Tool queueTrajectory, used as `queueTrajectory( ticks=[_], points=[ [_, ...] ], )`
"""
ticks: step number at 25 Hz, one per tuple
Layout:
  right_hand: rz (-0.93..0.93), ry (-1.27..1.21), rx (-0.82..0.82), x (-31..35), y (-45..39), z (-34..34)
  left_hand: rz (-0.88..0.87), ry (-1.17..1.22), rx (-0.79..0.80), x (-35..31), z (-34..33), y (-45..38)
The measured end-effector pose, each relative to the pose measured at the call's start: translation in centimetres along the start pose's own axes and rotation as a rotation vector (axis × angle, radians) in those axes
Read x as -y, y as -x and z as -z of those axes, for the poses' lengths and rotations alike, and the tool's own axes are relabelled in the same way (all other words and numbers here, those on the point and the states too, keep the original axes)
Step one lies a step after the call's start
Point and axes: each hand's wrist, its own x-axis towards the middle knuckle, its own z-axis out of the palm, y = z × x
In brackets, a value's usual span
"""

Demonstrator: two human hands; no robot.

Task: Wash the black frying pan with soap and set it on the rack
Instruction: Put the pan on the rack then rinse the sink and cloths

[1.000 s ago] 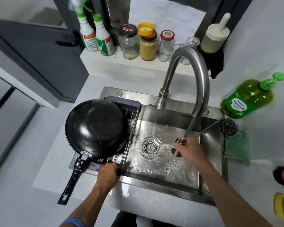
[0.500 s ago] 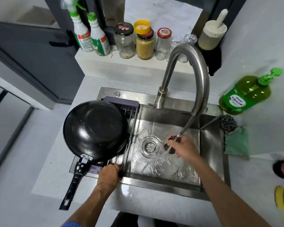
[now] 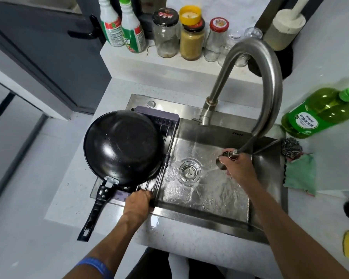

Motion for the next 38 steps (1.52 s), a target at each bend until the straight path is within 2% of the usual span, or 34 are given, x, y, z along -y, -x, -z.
queueTrajectory(
  ticks=[4, 7, 10, 13, 16, 20, 24, 27, 30, 35, 38],
  points=[
    [0.039, -0.105, 0.158, 1.7, -0.8, -1.4, -0.007, -0.037, -0.006, -0.1, -0.1, -0.1],
    [0.051, -0.182, 0.055, 2.4, -2.4, -2.2, 0.002, -0.045, -0.009, -0.2, 0.0, 0.0],
    [0.073, -0.148, 0.145, 2.9, -3.0, -2.5, 0.008, -0.033, -0.025, -0.2, 0.0, 0.0],
    [0.048, -0.154, 0.033, 2.7, -3.3, -1.9, -0.004, -0.040, -0.042, -0.4, 0.0, 0.1],
    [0.092, -0.069, 0.150, 1.6, -2.6, -0.8, 0.003, -0.042, -0.051, -0.3, -0.3, -0.1],
    [0.091, 0.039, -0.083, -0.9, -1.8, 1.1, 0.020, -0.039, -0.034, 0.2, -0.8, -0.3],
    [0.017, 0.031, -0.011, -1.4, -0.2, 0.1, -0.003, -0.060, -0.033, 0.1, -1.1, -0.2],
    [0.047, -0.018, -0.050, -0.2, 1.2, 0.6, -0.010, -0.062, -0.061, 0.0, -1.0, 0.2],
    [0.171, 0.109, -0.108, 2.4, 2.8, 2.9, -0.014, -0.040, -0.066, 0.0, -1.2, 0.3],
    [0.293, 0.089, -0.244, 7.1, 3.1, 5.6, -0.003, -0.035, -0.047, 0.1, -1.2, 0.3],
    [0.331, 0.067, -0.184, 7.3, 3.7, 5.7, 0.002, -0.003, -0.029, -0.1, -0.9, 0.3]
  ],
)
